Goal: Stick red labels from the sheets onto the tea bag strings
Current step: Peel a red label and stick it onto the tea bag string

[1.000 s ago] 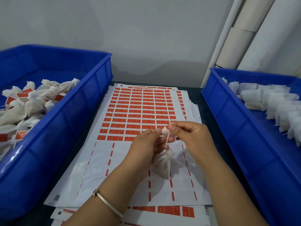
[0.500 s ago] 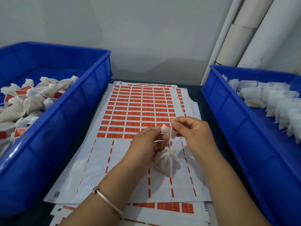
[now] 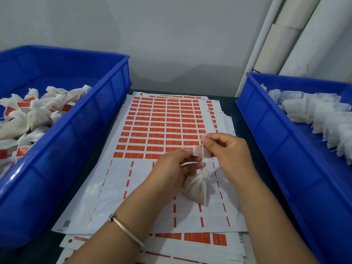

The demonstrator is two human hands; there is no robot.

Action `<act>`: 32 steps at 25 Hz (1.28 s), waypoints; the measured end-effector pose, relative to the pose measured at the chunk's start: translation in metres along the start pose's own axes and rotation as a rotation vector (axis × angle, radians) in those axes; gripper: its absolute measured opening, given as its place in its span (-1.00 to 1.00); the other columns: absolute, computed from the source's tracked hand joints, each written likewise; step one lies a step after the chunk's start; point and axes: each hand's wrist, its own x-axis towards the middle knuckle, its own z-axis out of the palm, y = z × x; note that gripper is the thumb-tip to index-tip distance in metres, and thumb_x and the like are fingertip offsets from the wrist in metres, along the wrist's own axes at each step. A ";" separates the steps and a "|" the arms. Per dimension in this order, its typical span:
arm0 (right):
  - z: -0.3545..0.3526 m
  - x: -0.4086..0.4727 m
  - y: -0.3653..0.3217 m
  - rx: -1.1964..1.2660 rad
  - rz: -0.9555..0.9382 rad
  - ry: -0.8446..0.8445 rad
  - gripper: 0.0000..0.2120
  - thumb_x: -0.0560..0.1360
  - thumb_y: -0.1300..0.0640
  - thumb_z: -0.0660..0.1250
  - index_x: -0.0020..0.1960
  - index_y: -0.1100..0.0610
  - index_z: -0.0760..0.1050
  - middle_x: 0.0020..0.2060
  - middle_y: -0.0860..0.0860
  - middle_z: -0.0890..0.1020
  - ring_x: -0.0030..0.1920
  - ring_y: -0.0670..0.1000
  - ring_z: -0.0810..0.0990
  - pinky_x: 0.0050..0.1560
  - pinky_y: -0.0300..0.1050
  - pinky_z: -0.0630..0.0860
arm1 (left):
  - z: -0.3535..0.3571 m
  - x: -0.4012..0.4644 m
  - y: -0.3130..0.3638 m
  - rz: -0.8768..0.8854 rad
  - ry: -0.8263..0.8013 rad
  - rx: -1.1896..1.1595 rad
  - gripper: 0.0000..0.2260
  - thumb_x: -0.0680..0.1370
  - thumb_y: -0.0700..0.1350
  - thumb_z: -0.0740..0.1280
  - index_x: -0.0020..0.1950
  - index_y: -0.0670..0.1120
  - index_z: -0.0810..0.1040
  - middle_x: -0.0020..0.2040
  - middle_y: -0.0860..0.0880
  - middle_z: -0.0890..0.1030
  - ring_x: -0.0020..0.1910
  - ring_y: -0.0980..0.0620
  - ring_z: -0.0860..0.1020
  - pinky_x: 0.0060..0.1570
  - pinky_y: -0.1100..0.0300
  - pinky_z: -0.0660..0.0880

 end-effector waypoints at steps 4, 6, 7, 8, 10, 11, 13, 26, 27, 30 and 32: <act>-0.001 0.000 -0.001 0.002 -0.009 -0.010 -0.86 0.45 0.09 0.40 -0.18 -0.16 0.58 -0.16 -0.25 0.66 -0.07 -0.13 0.66 0.00 -0.16 0.61 | -0.002 -0.001 0.000 -0.034 -0.060 -0.051 -0.89 0.59 -0.20 0.19 0.04 -0.07 0.48 -0.17 -0.05 0.70 -0.23 0.00 0.67 -0.11 0.15 0.55; -0.001 -0.001 -0.002 0.004 -0.016 -0.022 -0.88 0.45 0.10 0.40 -0.15 -0.14 0.59 -0.11 -0.21 0.67 -0.06 -0.13 0.66 -0.01 -0.14 0.62 | -0.003 -0.002 0.000 -0.056 -0.087 -0.061 -0.84 0.58 -0.24 0.16 0.08 -0.13 0.50 -0.13 -0.09 0.70 -0.24 0.00 0.67 -0.15 0.17 0.53; -0.001 -0.001 -0.002 0.002 -0.019 -0.028 -0.88 0.45 0.10 0.40 -0.15 -0.13 0.59 -0.10 -0.20 0.67 -0.06 -0.13 0.66 -0.01 -0.15 0.62 | -0.003 -0.002 0.000 -0.063 -0.097 -0.057 -0.82 0.58 -0.25 0.15 0.07 -0.16 0.52 -0.12 -0.10 0.69 -0.25 0.00 0.67 -0.17 0.18 0.53; -0.002 -0.002 -0.003 0.001 -0.024 -0.034 -0.88 0.45 0.10 0.40 -0.15 -0.13 0.59 -0.10 -0.20 0.67 -0.05 -0.14 0.66 -0.01 -0.16 0.61 | -0.004 -0.002 0.000 -0.065 -0.103 -0.046 -0.82 0.58 -0.26 0.14 0.06 -0.16 0.52 -0.13 -0.10 0.69 -0.26 0.02 0.66 -0.18 0.20 0.53; -0.002 -0.002 -0.004 -0.011 -0.033 -0.037 -0.88 0.46 0.10 0.39 -0.15 -0.13 0.59 -0.11 -0.22 0.66 -0.05 -0.14 0.66 -0.01 -0.19 0.61 | -0.004 -0.003 0.001 -0.055 -0.119 -0.021 -0.83 0.58 -0.24 0.16 0.04 -0.14 0.54 -0.15 -0.08 0.69 -0.28 0.05 0.66 -0.19 0.21 0.53; -0.003 -0.002 -0.004 -0.018 -0.038 -0.036 -0.88 0.46 0.10 0.39 -0.14 -0.13 0.58 -0.11 -0.23 0.66 -0.05 -0.14 0.65 0.00 -0.21 0.60 | -0.004 -0.003 0.001 -0.046 -0.133 -0.017 -0.83 0.58 -0.22 0.17 0.03 -0.11 0.55 -0.15 -0.07 0.69 -0.28 0.06 0.65 -0.17 0.21 0.52; -0.003 -0.001 -0.004 -0.020 -0.044 -0.038 -0.88 0.45 0.10 0.39 -0.14 -0.13 0.59 -0.13 -0.24 0.66 -0.05 -0.16 0.65 -0.01 -0.25 0.59 | -0.005 -0.003 0.001 -0.033 -0.161 -0.022 -0.84 0.58 -0.17 0.20 0.00 -0.07 0.57 -0.13 -0.06 0.69 -0.28 0.07 0.65 -0.15 0.20 0.51; -0.004 -0.005 -0.010 0.049 -0.026 -0.076 -0.93 0.43 0.08 0.39 -0.14 -0.09 0.60 -0.16 -0.16 0.69 -0.13 -0.09 0.67 -0.20 -0.30 0.59 | -0.005 -0.001 -0.004 0.035 -0.146 0.098 -0.78 0.29 0.00 0.42 -0.15 -0.06 0.69 -0.21 -0.01 0.67 -0.23 0.06 0.58 -0.15 0.21 0.50; -0.004 -0.005 -0.010 0.048 -0.024 -0.077 -0.94 0.42 0.07 0.39 -0.14 -0.09 0.60 -0.17 -0.16 0.69 -0.13 -0.09 0.67 -0.20 -0.30 0.59 | -0.005 -0.001 -0.005 0.042 -0.141 0.104 -0.76 0.29 0.00 0.42 -0.12 -0.07 0.68 -0.22 -0.01 0.66 -0.22 0.06 0.56 -0.16 0.21 0.50; -0.005 -0.005 -0.011 0.083 -0.016 -0.080 -0.92 0.37 0.01 0.39 -0.13 -0.09 0.61 -0.13 -0.16 0.69 -0.09 -0.10 0.67 -0.18 -0.29 0.59 | -0.006 -0.001 -0.004 0.063 -0.143 0.126 -0.75 0.28 0.01 0.41 -0.11 -0.08 0.68 -0.26 0.01 0.65 -0.27 0.08 0.57 -0.19 0.23 0.49; -0.004 -0.005 -0.010 0.112 -0.008 -0.081 -0.91 0.36 0.01 0.39 -0.13 -0.09 0.61 -0.13 -0.17 0.69 -0.08 -0.11 0.67 -0.21 -0.31 0.58 | -0.006 -0.001 -0.004 0.088 -0.133 0.144 -0.76 0.29 0.02 0.41 -0.13 -0.05 0.68 -0.26 0.04 0.65 -0.27 0.09 0.59 -0.18 0.23 0.49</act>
